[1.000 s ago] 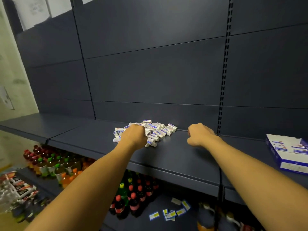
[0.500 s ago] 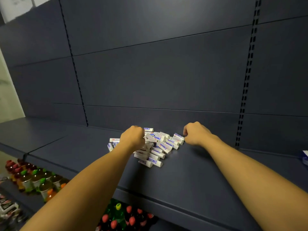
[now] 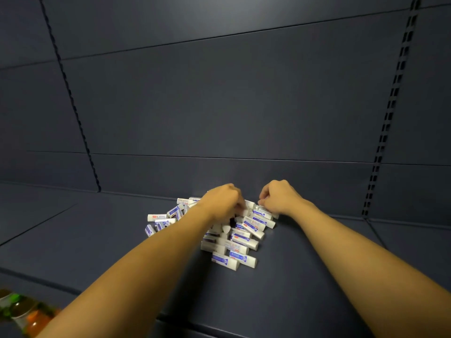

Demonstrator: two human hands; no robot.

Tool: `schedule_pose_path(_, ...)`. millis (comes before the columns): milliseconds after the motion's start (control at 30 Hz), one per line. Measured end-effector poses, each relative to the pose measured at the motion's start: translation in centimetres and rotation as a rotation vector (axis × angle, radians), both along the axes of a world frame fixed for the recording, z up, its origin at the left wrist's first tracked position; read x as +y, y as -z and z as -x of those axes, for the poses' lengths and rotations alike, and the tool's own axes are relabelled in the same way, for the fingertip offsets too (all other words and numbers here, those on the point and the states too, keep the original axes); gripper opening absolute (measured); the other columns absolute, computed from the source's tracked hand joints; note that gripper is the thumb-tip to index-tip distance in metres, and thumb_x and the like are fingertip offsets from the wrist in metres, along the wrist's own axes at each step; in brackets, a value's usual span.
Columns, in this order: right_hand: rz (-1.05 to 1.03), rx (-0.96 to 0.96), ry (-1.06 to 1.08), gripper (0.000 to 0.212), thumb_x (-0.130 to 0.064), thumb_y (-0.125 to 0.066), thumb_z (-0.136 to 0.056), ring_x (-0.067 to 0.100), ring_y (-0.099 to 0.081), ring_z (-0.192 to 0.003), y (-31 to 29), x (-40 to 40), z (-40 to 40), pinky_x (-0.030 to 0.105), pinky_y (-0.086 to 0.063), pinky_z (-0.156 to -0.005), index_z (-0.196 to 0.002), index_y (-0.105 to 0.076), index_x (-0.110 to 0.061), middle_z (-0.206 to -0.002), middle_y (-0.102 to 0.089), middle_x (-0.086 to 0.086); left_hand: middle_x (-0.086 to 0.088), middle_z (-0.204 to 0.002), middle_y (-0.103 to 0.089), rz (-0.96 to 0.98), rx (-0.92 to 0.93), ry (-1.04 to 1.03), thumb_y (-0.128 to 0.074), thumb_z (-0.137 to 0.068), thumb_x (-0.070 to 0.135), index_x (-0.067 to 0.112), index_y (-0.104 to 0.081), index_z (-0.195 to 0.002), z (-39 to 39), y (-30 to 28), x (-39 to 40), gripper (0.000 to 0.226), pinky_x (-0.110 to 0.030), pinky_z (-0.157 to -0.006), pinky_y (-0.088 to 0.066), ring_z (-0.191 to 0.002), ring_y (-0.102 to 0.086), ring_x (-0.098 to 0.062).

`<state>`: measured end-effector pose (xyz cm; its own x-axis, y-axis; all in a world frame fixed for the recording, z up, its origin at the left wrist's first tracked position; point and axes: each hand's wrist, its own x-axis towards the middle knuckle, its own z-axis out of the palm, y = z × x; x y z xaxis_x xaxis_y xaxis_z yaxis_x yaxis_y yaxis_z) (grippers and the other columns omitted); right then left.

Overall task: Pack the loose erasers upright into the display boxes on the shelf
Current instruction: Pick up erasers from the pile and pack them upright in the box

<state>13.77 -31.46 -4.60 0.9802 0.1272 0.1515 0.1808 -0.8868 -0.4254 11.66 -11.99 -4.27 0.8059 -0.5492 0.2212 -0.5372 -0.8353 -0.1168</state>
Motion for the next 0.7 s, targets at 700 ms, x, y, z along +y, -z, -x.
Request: schedule_pose_path(700, -0.043, 0.063, 0.025, 0.017, -0.024, -0.075, -0.088, 0.015, -0.065, -0.094, -0.4, 3.5, -1.3, 0.029, -0.053, -0.081, -0.102, -0.079, -0.016, -0.103, -0.072, -0.001, -0.010, -0.085, -0.074, 1.206, 0.331, -0.126, -0.073, -0.089, 0.008, 0.016, -0.074, -0.088, -1.9, -2.2, 7.1, 0.008, -0.036, -0.081, -0.052, -0.080, -0.064, -0.021)
